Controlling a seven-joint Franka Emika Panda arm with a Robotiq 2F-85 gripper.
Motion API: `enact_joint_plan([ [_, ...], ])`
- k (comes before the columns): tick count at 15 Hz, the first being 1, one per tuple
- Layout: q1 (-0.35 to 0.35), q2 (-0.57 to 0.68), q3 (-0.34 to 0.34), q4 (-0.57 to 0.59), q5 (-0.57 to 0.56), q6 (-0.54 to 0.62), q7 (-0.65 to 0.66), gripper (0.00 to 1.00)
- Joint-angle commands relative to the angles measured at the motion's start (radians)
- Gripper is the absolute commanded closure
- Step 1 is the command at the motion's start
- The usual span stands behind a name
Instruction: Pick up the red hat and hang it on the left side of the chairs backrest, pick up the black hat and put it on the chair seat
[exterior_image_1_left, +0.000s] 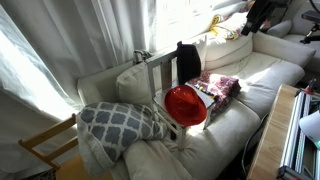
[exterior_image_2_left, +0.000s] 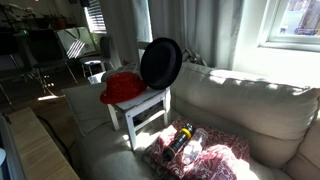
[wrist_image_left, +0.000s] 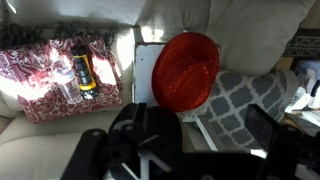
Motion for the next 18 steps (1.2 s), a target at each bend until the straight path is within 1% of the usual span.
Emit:
enact_joint_plan([
  [1,0.055,0.188,0.113,-0.038,0.070,0.242,0.132,0.00],
  [2,0.037,0.075,0.062,-0.034,0.028,0.128,0.075,0.00],
  [3,0.052,0.114,0.088,-0.043,0.035,0.182,0.106,0.00],
  [5,0.061,0.173,0.106,-0.038,0.040,0.225,0.130,0.00],
  [11,0.060,0.189,0.104,-0.031,0.042,0.230,0.130,0.00],
  [12,0.083,0.199,0.090,-0.030,0.073,0.240,0.106,0.00],
  [13,0.078,0.229,0.091,-0.023,0.068,0.234,0.110,0.00],
  [14,0.075,0.276,0.092,-0.022,0.071,0.256,0.119,0.00],
  [15,0.090,0.306,0.079,-0.018,0.093,0.263,0.100,0.00],
  [16,0.082,0.343,0.090,-0.014,0.081,0.273,0.112,0.00],
  [18,0.087,0.427,0.100,0.001,0.093,0.314,0.131,0.00],
])
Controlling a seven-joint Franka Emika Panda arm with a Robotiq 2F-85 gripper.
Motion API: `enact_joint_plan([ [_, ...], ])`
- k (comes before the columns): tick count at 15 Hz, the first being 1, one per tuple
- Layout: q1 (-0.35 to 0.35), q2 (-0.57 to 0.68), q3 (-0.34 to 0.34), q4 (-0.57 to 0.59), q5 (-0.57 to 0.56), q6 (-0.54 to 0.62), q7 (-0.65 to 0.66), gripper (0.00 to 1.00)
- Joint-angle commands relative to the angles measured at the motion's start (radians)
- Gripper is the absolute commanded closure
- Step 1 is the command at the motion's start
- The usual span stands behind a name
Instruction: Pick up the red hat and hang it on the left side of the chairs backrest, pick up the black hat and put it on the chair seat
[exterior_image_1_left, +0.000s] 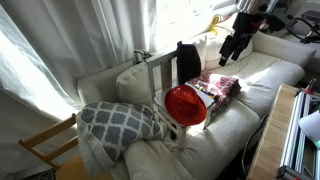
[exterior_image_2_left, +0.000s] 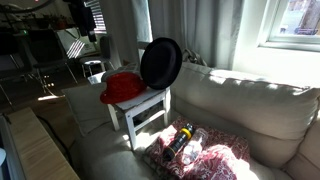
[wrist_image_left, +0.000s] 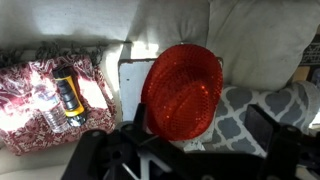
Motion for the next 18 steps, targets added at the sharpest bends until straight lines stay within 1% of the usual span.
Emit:
enact_joint_plan([
  [1,0.029,0.196,0.003,0.039,0.047,0.109,0.022,0.00],
  [3,0.046,0.291,0.011,0.046,0.076,0.208,0.027,0.00],
  [5,0.074,0.390,0.012,0.063,0.129,0.329,0.007,0.00],
  [6,0.089,0.444,0.011,0.077,0.162,0.392,-0.014,0.00],
  [8,0.103,0.543,0.016,0.111,0.217,0.479,-0.063,0.00],
  [10,0.095,0.630,0.040,0.152,0.303,0.542,-0.134,0.00],
  [11,0.077,0.665,0.064,0.176,0.342,0.558,-0.170,0.00],
  [12,0.078,0.696,0.069,0.199,0.383,0.571,-0.210,0.00],
  [13,0.063,0.603,0.070,0.135,0.282,0.535,-0.115,0.00],
  [14,0.092,0.639,0.049,0.158,0.328,0.547,-0.157,0.00],
  [16,0.092,0.677,0.052,0.187,0.349,0.551,-0.178,0.00],
  [18,0.091,0.685,0.052,0.195,0.352,0.551,-0.180,0.00],
])
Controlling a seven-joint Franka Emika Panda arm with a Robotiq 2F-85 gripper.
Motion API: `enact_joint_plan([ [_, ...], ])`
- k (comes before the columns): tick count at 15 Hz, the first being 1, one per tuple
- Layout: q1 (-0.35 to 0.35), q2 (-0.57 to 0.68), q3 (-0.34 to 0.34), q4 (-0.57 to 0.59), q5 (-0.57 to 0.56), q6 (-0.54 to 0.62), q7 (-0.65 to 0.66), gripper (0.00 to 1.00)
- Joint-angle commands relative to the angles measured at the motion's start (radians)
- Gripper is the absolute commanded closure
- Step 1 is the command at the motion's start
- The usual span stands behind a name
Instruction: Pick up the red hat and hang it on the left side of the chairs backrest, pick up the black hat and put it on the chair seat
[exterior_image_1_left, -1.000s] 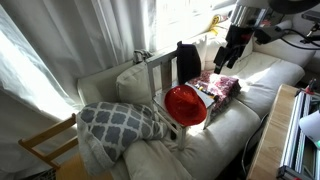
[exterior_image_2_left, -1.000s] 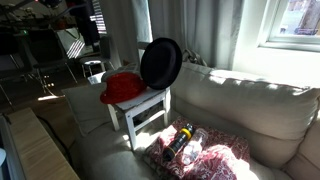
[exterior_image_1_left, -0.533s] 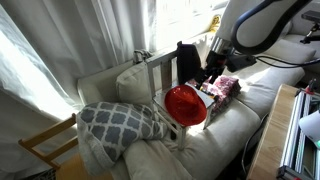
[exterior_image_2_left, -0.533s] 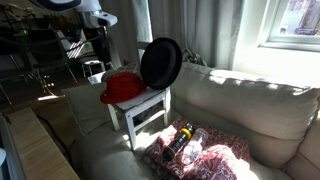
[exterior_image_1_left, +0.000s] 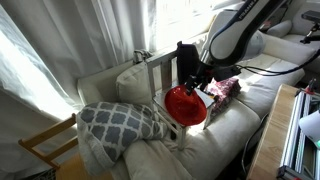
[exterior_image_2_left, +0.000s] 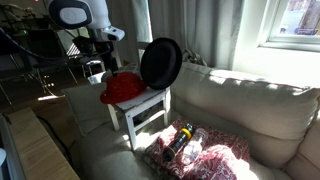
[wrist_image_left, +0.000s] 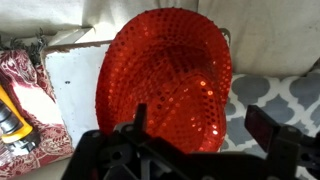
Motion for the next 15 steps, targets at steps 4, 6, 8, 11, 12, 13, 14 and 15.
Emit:
enact_joint_plan([
  [4,-0.014,0.063,-0.038,0.015,0.006,0.047,0.088,0.00],
  [6,-0.013,0.086,-0.066,0.020,-0.003,0.075,0.118,0.00],
  [8,-0.022,0.108,-0.069,0.035,0.018,0.084,0.126,0.00],
  [11,-0.039,0.144,-0.047,0.067,0.052,0.089,0.132,0.00],
  [12,-0.045,0.155,-0.039,0.079,0.066,0.087,0.132,0.21],
  [13,-0.052,0.162,-0.028,0.088,0.081,0.084,0.128,0.26],
  [14,-0.059,0.171,-0.018,0.098,0.096,0.082,0.121,0.34],
  [15,-0.061,0.179,-0.013,0.105,0.106,0.081,0.120,0.42],
])
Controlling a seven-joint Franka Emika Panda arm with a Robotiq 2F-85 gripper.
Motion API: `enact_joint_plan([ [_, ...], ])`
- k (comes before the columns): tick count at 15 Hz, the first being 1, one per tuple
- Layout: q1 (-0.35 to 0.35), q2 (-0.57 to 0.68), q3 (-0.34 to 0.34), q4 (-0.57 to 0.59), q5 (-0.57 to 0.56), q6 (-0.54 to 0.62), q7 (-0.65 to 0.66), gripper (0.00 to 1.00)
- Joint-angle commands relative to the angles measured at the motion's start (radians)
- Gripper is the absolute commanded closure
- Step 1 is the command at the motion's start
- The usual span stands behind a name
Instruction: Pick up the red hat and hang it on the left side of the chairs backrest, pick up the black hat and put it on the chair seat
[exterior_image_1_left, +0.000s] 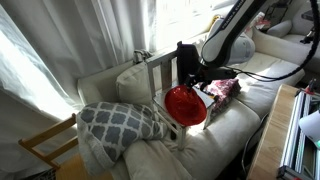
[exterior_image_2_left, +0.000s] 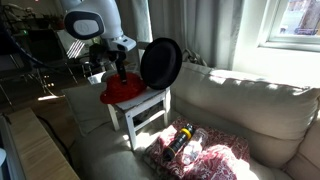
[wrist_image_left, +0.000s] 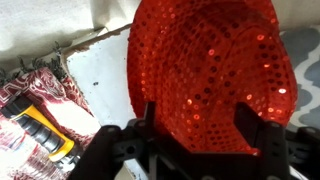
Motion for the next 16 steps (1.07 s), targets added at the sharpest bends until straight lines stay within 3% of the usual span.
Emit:
enact_joint_plan([
  [1,-0.026,0.054,0.039,0.042,0.057,0.015,-0.004,0.51],
  [6,-0.006,0.061,0.030,0.046,0.053,-0.002,0.019,0.88],
  [8,0.022,0.047,0.014,0.033,0.035,-0.008,0.048,0.99],
  [11,0.031,-0.005,0.050,0.005,-0.014,-0.028,0.129,1.00],
  [16,0.105,-0.103,0.091,-0.027,-0.047,-0.026,0.266,0.99],
])
